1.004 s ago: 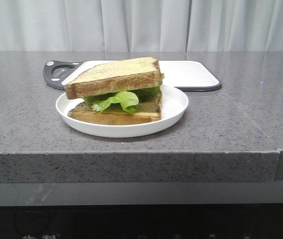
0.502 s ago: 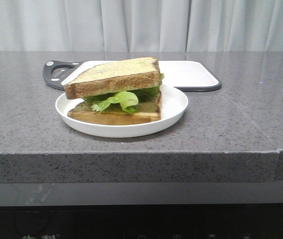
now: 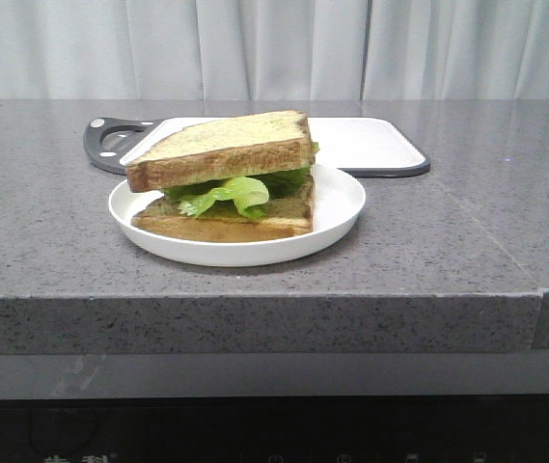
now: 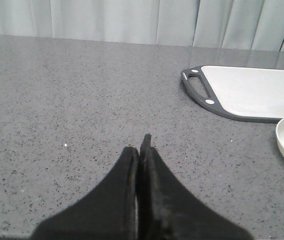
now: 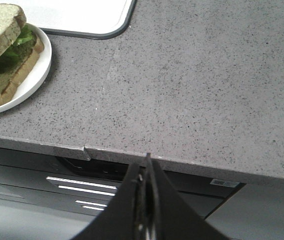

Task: Left arm grabs bread, right arm adds lettuce

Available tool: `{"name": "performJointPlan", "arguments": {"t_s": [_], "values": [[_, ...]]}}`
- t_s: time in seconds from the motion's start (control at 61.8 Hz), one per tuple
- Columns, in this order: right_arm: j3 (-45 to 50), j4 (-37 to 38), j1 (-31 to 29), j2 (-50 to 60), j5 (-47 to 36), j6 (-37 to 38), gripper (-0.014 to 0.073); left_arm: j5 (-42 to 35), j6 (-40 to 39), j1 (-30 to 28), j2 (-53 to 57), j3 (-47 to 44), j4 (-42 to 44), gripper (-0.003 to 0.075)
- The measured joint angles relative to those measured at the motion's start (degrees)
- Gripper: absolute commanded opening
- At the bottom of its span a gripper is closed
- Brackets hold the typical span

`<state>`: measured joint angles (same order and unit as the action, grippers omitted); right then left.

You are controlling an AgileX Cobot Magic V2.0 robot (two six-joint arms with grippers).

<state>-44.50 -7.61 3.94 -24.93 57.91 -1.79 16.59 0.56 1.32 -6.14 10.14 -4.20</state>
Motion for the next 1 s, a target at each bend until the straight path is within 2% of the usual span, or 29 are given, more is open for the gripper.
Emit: {"name": "performJointPlan", "arguments": {"t_s": [0.243, 1.004], "values": [[0.0, 0.0, 0.0, 0.0, 0.0, 0.0, -0.0067, -10.78, -0.02, -0.7, 5.79, -10.36, 0.0, -0.002], [0.0, 0.0, 0.0, 0.0, 0.13, 0.13, -0.0067, -12.78, -0.02, -1.78, 6.32, -10.47, 0.0, -0.002]]}}
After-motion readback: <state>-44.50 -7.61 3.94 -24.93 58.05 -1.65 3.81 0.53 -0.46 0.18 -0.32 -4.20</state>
